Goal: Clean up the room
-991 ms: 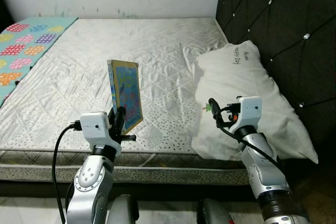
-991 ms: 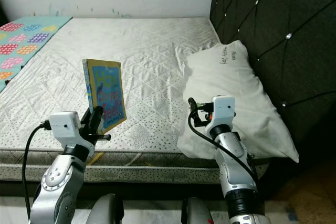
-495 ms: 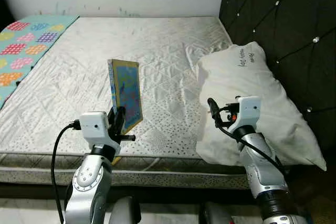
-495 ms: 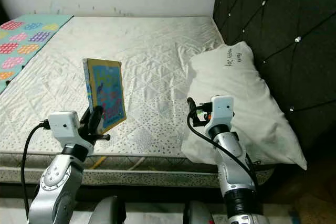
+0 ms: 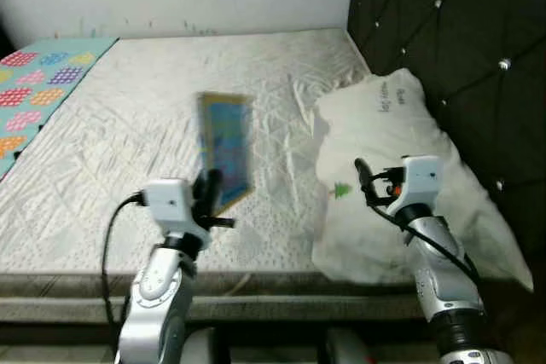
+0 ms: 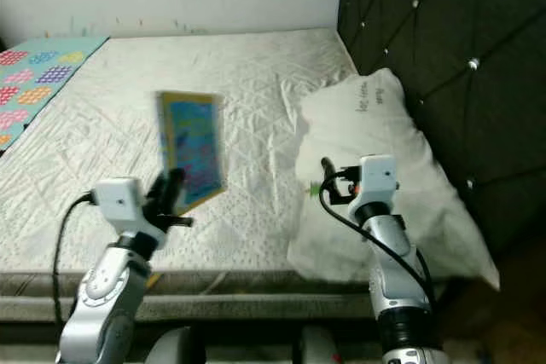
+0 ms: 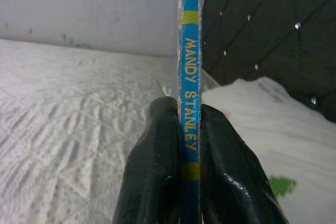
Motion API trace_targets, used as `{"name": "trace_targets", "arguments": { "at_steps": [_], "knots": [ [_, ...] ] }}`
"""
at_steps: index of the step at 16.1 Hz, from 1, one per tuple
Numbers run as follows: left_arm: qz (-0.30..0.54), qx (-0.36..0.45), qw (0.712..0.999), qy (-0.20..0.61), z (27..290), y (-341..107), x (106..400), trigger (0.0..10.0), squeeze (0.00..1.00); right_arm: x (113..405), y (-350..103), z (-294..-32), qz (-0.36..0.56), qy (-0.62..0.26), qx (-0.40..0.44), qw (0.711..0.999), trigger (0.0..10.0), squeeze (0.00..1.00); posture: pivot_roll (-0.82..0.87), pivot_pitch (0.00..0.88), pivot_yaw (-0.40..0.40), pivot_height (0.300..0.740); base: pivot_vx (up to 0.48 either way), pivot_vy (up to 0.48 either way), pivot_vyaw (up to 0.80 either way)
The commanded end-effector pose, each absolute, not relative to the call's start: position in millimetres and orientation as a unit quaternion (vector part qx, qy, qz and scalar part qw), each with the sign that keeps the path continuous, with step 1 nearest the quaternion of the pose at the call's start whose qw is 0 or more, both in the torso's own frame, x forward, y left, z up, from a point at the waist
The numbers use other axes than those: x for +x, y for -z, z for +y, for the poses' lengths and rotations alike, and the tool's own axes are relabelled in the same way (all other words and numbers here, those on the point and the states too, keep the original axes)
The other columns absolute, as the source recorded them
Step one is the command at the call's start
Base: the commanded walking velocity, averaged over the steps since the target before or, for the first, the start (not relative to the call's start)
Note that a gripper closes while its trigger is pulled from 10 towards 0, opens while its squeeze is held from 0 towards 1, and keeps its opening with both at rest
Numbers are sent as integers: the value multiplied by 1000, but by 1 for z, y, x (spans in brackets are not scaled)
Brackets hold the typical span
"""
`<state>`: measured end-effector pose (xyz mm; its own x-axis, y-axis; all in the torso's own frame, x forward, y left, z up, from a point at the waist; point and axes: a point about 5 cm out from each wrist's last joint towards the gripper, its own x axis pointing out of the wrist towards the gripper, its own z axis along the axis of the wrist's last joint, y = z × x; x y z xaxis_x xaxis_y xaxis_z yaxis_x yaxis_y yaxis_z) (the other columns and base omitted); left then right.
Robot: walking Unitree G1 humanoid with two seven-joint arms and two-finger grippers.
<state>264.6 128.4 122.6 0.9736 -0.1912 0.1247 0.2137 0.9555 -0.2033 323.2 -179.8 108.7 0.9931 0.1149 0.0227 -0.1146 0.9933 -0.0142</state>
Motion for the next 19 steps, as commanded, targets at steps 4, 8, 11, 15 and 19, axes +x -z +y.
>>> {"name": "trace_targets", "arguments": {
  "at_steps": [4,8,11,15,19],
  "knots": [
    [-66,-106,990,63,145,-129,267,10000,0,326,-113,-166,-22,-76,-1,997,10000,0,-166,0,60,615,171,0,0],
    [-61,-108,990,63,143,-127,267,10000,0,325,-111,-166,-19,-79,1,997,10000,0,-165,0,59,602,0,0,0],
    [-59,-108,991,62,143,-126,266,10000,0,324,-110,-166,-18,-80,0,997,10000,0,-167,0,59,572,0,0,0],
    [-63,-106,991,58,144,-128,268,10000,0,325,-111,-166,-18,-81,-1,997,10000,0,-169,0,58,533,0,0,0],
    [-64,-105,991,52,144,-128,269,10000,0,326,-111,-167,-18,-82,-4,996,10000,0,-169,0,55,533,0,0,0]
  ]
}}
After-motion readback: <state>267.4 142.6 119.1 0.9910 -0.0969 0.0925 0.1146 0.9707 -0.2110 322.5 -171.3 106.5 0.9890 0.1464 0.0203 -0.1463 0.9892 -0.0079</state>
